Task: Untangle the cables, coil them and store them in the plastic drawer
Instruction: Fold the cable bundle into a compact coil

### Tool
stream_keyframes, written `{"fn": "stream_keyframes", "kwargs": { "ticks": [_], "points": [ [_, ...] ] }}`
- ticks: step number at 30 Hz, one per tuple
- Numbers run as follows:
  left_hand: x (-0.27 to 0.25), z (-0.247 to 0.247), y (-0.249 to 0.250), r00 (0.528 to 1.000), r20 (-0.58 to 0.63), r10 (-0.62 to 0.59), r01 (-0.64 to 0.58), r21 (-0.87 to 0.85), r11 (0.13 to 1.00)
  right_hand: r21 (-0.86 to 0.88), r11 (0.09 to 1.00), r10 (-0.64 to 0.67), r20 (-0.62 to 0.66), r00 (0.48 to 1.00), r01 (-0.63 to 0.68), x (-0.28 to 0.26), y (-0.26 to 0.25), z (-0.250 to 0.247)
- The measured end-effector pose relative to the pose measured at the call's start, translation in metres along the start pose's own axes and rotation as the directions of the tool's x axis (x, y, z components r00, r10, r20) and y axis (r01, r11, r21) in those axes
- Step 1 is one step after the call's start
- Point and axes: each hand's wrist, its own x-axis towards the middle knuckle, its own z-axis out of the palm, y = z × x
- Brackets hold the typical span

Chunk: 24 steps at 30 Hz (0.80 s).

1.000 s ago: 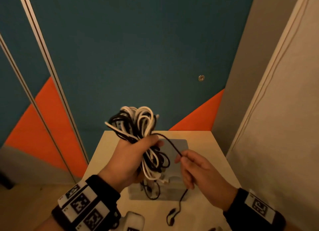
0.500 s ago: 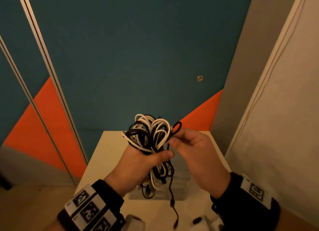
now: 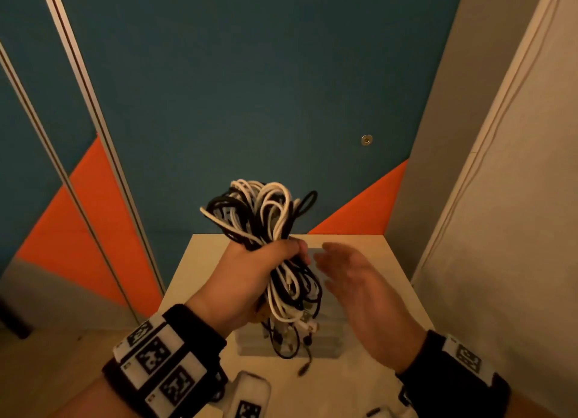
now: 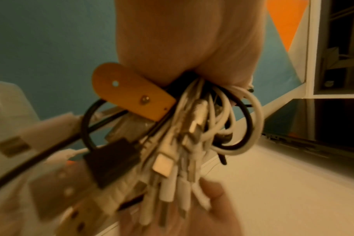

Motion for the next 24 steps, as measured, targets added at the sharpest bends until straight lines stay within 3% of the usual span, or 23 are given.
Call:
{"fn": "stream_keyframes", "kwargs": {
  "ticks": [2, 4, 7, 10, 12, 16, 19, 24],
  "points": [
    [0.000, 0.000, 0.005, 1.000, 0.001, -0.006, 0.006, -0.050, 0.999, -0.027, 0.984, 0.179, 0.153, 0.972, -0.177, -0.006, 0.021, -0.001],
    [0.002, 0.000, 0.009, 1.000, -0.007, -0.016, 0.016, -0.065, 0.998, -0.085, 0.946, 0.325, 0.261, 0.909, -0.313, -0.009, 0.037, -0.002],
    [0.006, -0.008, 0.010, 1.000, -0.026, -0.002, 0.001, -0.042, 0.999, -0.323, 0.880, 0.426, 0.209, 0.880, -0.349, -0.017, 0.038, -0.010],
    [0.008, -0.019, 0.012, 0.995, -0.100, 0.019, -0.016, 0.036, 0.999, -0.395, 0.885, 0.296, 0.075, 0.952, -0.244, -0.022, 0.026, -0.022],
    [0.008, -0.023, 0.008, 0.988, -0.139, 0.068, -0.046, 0.156, 0.987, -0.273, 0.948, 0.167, -0.006, 0.986, -0.162, -0.020, 0.017, -0.022],
    [-0.001, -0.017, -0.006, 0.983, 0.000, 0.184, -0.173, 0.342, 0.924, -0.081, 0.997, -0.024, -0.103, 0.994, 0.015, -0.012, -0.006, -0.003],
    [-0.012, -0.003, -0.015, 0.973, 0.107, 0.203, -0.229, 0.401, 0.887, -0.242, 0.951, -0.217, -0.074, 0.973, 0.194, -0.007, -0.015, 0.013],
    [-0.015, -0.001, -0.023, 0.971, 0.078, 0.227, -0.239, 0.373, 0.897, -0.249, 0.953, -0.183, -0.010, 0.983, 0.175, -0.009, -0.026, 0.024]
  ]
}}
